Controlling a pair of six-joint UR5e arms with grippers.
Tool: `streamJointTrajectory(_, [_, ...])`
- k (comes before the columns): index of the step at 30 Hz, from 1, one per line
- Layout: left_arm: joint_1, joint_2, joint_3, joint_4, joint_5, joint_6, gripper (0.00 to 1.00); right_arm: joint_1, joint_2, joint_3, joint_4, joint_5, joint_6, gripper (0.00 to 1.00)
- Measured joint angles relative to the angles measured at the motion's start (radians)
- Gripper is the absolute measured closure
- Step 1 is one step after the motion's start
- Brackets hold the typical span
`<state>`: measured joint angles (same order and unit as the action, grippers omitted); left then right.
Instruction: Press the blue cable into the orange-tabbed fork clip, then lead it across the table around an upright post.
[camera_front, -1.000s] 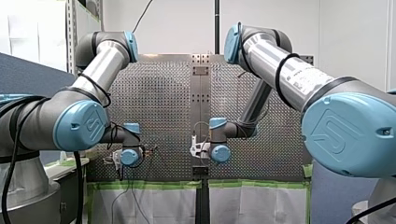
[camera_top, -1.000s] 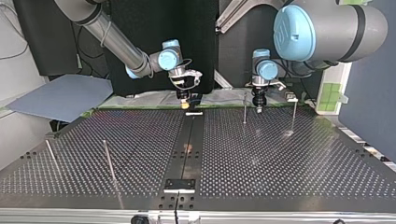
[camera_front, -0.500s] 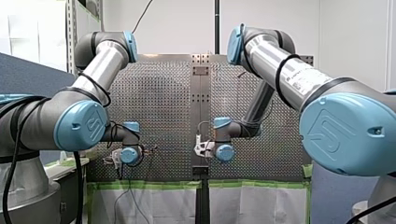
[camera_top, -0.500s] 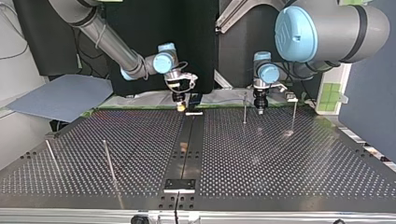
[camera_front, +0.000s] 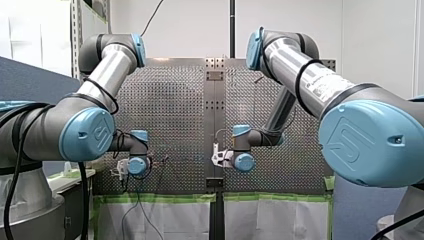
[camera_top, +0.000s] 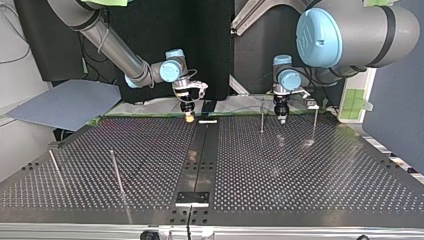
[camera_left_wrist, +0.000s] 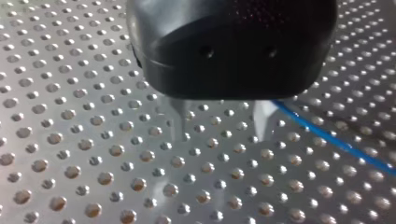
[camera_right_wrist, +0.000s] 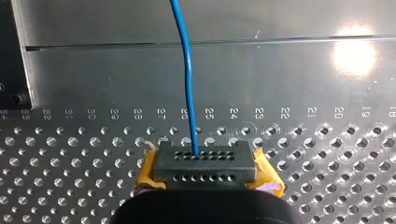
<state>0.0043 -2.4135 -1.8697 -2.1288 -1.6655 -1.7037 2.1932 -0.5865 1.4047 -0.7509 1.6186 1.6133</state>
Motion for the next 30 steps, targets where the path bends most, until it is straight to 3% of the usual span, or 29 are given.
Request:
streamJointTrajectory(8, [0.009,0.000,-0.001,-0.067,-0.021,-0.006,0.00,0.000,0.000,-0.001,0.004,0.000,-0.002,1.00])
streamJointTrajectory(17, [0.014,0.002,-0.035,-0.136,0.033,-0.007,0.00,0.000,0.000,-0.001,0.011,0.000,-0.006,1.00])
streamJointTrajectory(30, [0.029,0.015,-0.141,-0.076,0.143,-0.006,0.00,0.000,0.001,-0.001,0.017,-0.001,-0.009,1.00])
